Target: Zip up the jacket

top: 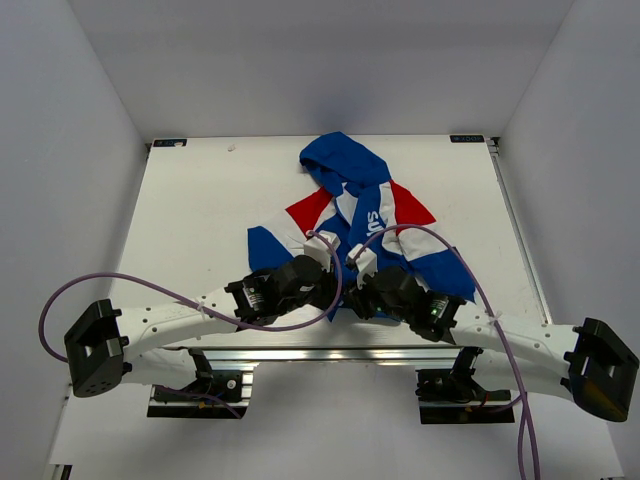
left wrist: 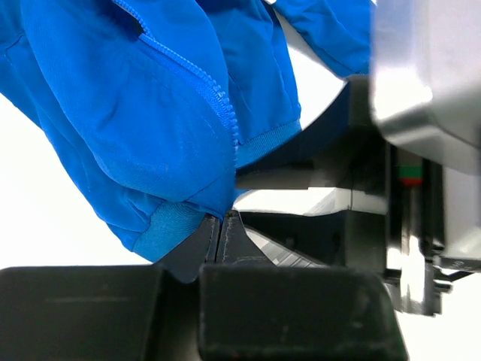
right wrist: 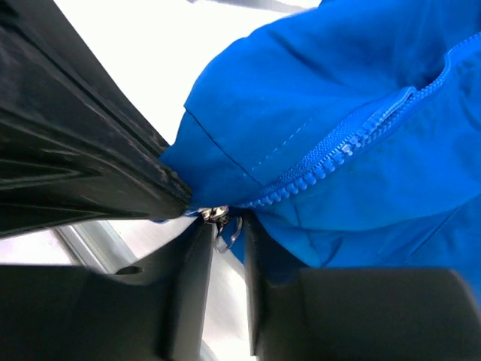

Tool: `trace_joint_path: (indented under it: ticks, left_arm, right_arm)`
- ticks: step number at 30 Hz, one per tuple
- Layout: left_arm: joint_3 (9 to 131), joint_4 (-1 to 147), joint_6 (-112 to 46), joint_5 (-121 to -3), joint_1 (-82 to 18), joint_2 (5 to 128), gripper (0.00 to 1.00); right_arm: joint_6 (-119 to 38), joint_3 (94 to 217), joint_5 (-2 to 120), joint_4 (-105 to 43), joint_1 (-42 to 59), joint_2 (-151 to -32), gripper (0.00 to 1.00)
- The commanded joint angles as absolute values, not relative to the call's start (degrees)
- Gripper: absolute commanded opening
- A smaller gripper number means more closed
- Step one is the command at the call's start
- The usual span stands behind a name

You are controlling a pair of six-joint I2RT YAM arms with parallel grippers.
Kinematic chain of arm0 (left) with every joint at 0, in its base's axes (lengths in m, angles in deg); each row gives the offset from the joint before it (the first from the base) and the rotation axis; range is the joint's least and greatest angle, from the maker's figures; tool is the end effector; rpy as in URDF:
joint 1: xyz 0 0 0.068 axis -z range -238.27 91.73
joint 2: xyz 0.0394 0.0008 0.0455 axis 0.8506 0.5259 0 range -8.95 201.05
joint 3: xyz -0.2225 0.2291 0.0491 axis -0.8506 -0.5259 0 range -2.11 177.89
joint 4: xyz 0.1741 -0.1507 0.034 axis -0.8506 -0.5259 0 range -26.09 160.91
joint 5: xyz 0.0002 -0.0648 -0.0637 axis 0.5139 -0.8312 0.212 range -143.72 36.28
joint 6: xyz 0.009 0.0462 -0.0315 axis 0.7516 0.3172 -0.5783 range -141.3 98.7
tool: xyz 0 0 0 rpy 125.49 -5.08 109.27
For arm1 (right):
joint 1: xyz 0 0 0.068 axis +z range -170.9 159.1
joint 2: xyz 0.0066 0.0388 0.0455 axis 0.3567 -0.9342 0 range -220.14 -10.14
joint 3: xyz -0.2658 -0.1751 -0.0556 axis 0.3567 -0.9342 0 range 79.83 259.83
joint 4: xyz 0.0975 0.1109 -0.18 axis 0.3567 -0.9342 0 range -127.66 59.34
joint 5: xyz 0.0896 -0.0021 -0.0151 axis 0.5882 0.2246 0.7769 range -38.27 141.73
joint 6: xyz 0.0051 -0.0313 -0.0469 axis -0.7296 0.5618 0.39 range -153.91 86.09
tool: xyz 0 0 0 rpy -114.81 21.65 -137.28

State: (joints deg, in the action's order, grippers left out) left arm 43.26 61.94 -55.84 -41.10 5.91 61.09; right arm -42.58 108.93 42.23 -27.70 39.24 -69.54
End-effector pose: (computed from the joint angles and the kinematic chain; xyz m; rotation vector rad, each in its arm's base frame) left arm 0.1061 -0.1993 0.3129 0.4443 2.1978 -0.7486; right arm 0.0927 0.1484 0.2772 -0.8116 1.9270 0.5751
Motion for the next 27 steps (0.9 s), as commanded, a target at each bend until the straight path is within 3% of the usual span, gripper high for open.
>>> trace_joint_path:
  ticks: [1, 4, 11, 13, 21, 27]
  left_arm:
    - [45.2, 62.2, -56.0, -42.0, 5.8, 60.2, 0.0]
    - [45.2, 61.9, -56.0, -41.9, 5.8, 60.2, 0.0]
    - [45.4, 61.5, -55.8, -41.7, 5.8, 60.0, 0.0]
    - [45.4, 61.4, -55.7, -41.9, 5.8, 60.0, 0.0]
    - [46.1, 60.6, -55.4, -41.9, 5.8, 60.0, 0.0]
    - [46.9, 56.8, -55.0, -42.1, 5.8, 60.2, 0.0]
  right_arm:
    - [-41.5, 108.7, 40.3, -22.3, 39.5, -67.6, 0.26]
    - [-41.2, 108.8, 41.7, -23.3, 39.5, -67.0, 0.17]
    - [-41.3, 109.2, 45.1, -26.5, 39.5, -65.3, 0.15]
    - [-41.6, 109.4, 43.3, -27.1, 39.5, -65.0, 0.0]
    - [-41.0, 110.5, 41.1, -28.5, 39.5, -66.7, 0.0]
    - [-44.9, 110.9, 25.5, -28.2, 39.4, -64.7, 0.0]
